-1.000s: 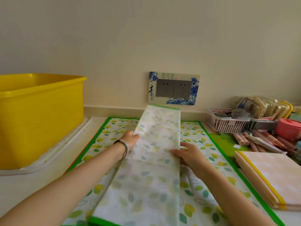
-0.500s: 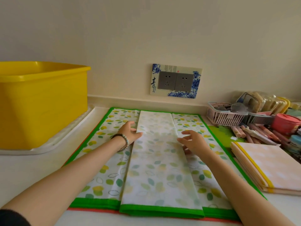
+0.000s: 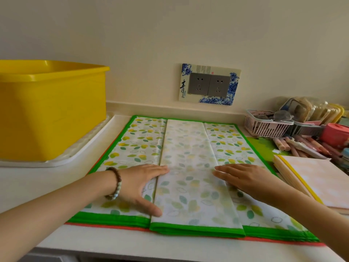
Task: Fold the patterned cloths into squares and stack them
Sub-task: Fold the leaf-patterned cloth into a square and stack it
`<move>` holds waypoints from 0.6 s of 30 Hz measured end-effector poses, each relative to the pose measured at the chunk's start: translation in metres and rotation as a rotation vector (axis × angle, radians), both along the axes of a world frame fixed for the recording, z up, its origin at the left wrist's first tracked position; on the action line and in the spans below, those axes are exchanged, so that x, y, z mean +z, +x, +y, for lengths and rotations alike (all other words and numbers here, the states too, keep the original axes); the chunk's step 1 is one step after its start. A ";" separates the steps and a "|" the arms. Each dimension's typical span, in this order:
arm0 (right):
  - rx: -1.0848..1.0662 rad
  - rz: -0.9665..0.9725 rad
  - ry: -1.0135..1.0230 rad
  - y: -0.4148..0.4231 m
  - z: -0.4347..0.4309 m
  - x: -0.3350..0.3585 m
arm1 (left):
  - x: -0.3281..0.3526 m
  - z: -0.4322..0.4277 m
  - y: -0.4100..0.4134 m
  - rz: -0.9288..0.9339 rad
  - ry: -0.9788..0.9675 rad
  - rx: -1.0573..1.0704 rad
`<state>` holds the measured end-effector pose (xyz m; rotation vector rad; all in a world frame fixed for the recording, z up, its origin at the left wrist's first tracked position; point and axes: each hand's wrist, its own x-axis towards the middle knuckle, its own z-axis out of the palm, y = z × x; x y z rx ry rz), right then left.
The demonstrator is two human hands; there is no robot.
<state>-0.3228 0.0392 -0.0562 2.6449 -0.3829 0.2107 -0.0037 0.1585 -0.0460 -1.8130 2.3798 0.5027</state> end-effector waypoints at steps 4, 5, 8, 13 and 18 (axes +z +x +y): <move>0.096 0.005 -0.028 0.009 -0.002 0.002 | 0.000 0.003 -0.008 -0.127 0.116 -0.055; 0.110 0.006 -0.039 0.012 -0.003 0.002 | 0.001 0.003 -0.009 -0.145 0.140 -0.051; 0.108 -0.020 0.040 0.017 -0.002 0.000 | 0.003 0.003 -0.012 -0.173 0.160 -0.037; 0.000 -0.175 0.291 0.018 -0.001 -0.012 | -0.005 0.002 -0.004 -0.031 -0.007 -0.026; -0.250 -0.306 0.595 0.021 0.004 -0.002 | -0.014 -0.008 0.011 0.489 -0.092 0.162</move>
